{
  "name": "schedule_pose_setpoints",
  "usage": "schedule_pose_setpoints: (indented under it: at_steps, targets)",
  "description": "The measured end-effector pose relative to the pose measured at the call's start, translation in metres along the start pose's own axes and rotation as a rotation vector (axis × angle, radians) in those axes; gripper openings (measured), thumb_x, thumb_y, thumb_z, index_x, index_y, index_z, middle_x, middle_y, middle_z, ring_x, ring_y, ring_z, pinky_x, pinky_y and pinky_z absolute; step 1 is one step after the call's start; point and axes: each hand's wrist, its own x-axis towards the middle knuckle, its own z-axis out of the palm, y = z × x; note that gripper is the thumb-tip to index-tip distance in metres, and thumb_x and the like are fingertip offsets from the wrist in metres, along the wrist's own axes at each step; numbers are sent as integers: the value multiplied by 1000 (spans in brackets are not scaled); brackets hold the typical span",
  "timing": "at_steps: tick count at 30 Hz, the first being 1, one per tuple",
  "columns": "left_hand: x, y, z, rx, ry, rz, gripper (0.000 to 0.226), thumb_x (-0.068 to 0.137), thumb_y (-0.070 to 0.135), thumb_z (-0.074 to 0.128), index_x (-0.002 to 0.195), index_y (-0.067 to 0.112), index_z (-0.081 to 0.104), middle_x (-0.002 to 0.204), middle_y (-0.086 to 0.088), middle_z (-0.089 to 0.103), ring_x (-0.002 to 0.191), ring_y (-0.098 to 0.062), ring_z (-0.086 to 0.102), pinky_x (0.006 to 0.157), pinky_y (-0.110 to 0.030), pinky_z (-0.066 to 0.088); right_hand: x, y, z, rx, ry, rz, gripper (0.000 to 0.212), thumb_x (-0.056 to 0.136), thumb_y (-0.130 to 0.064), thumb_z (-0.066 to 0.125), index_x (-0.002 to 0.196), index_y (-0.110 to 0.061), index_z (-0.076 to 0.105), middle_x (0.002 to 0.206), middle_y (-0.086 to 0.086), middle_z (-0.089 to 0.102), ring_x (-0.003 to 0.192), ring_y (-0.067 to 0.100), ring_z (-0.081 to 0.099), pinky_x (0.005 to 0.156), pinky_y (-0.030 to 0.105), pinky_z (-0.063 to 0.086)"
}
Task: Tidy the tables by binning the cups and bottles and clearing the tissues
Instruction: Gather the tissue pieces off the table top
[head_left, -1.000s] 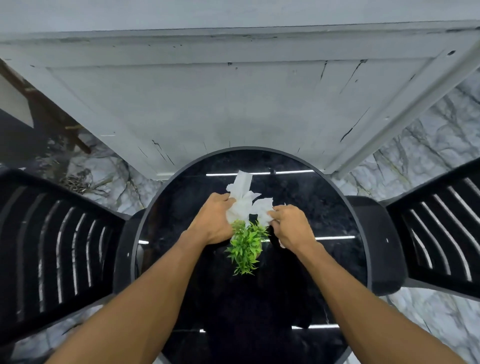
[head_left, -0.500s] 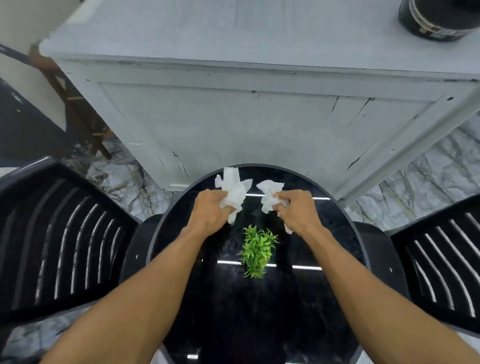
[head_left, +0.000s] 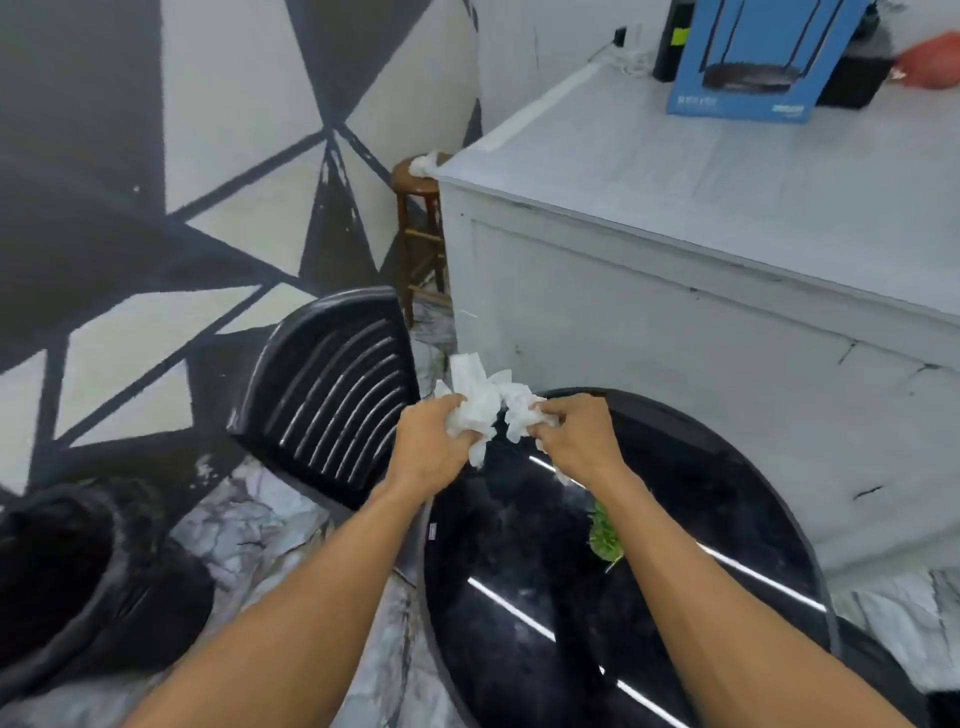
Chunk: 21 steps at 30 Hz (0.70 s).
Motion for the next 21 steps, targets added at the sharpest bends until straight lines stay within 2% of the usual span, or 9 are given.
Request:
schedule_pose_setpoints:
  at_steps: [2, 4, 6, 8, 10, 12, 14, 18, 21]
  targets:
    - [-16, -25, -33, -13, 70, -67, 45, 81, 25, 79, 123, 11, 68, 111, 0, 71, 101, -16, 65, 92, -26, 50, -1, -27, 33, 0, -57, -37, 25, 82, -13, 74, 107, -10, 77, 96, 3, 73, 85, 12, 62, 89, 30, 52]
    - [-31, -55, -66, -16, 149, -138, 43, 79, 20, 80, 119, 12, 71, 106, 0, 72, 98, -18, 66, 87, -24, 49, -4, -57, 69, -8, -128, -80, 29, 83, -12, 74, 112, -8, 74, 110, 2, 71, 102, 13, 62, 98, 27, 48]
    - [-46, -89, -98, -18, 230, -219, 46, 76, 22, 81, 120, 13, 70, 110, 0, 71, 100, -18, 65, 90, -27, 49, -7, -86, 111, -39, -198, -136, 29, 83, -12, 74, 112, -9, 75, 114, 3, 71, 109, 17, 63, 96, 23, 45]
    - [-60, -128, -130, -3, 304, -290, 52, 74, 28, 81, 123, 16, 69, 115, -1, 71, 105, -18, 64, 96, -30, 50, -11, -116, 156, -88, -248, -202, 27, 83, -12, 73, 110, -9, 76, 109, 3, 73, 106, 16, 64, 87, 15, 42]
    - [-75, -168, -160, -11, 363, -361, 52, 74, 29, 81, 122, 16, 69, 115, -2, 71, 103, -17, 64, 92, -25, 49, -18, -146, 205, -120, -292, -252, 26, 81, -13, 74, 107, -10, 77, 103, 2, 75, 99, 16, 66, 78, 12, 38]
    - [-91, -210, -190, -38, 406, -431, 49, 76, 25, 81, 122, 14, 69, 114, -2, 71, 99, -15, 64, 85, -18, 46, -26, -174, 261, -138, -351, -278, 27, 79, -14, 77, 106, -10, 78, 101, 3, 76, 97, 16, 67, 77, 15, 42]
    - [-107, -251, -221, -40, 439, -503, 50, 75, 27, 81, 122, 16, 69, 114, -3, 71, 100, -17, 65, 88, -25, 50, -36, -202, 318, -142, -408, -291, 28, 79, -14, 79, 106, -8, 77, 104, 3, 76, 97, 16, 68, 81, 18, 48]
    - [-137, -324, -283, -19, 497, -612, 52, 75, 28, 81, 124, 15, 68, 117, -4, 68, 105, -19, 63, 89, -24, 46, -58, -253, 413, -142, -513, -304, 27, 81, -11, 79, 108, -6, 76, 103, 4, 76, 78, 8, 62, 64, 7, 43]
    - [-154, -368, -324, -43, 552, -678, 50, 77, 24, 81, 124, 15, 67, 116, -3, 67, 104, -19, 61, 87, -21, 45, -66, -287, 469, -132, -556, -296, 27, 79, -11, 80, 106, -8, 77, 102, 5, 76, 80, 10, 64, 69, 12, 45]
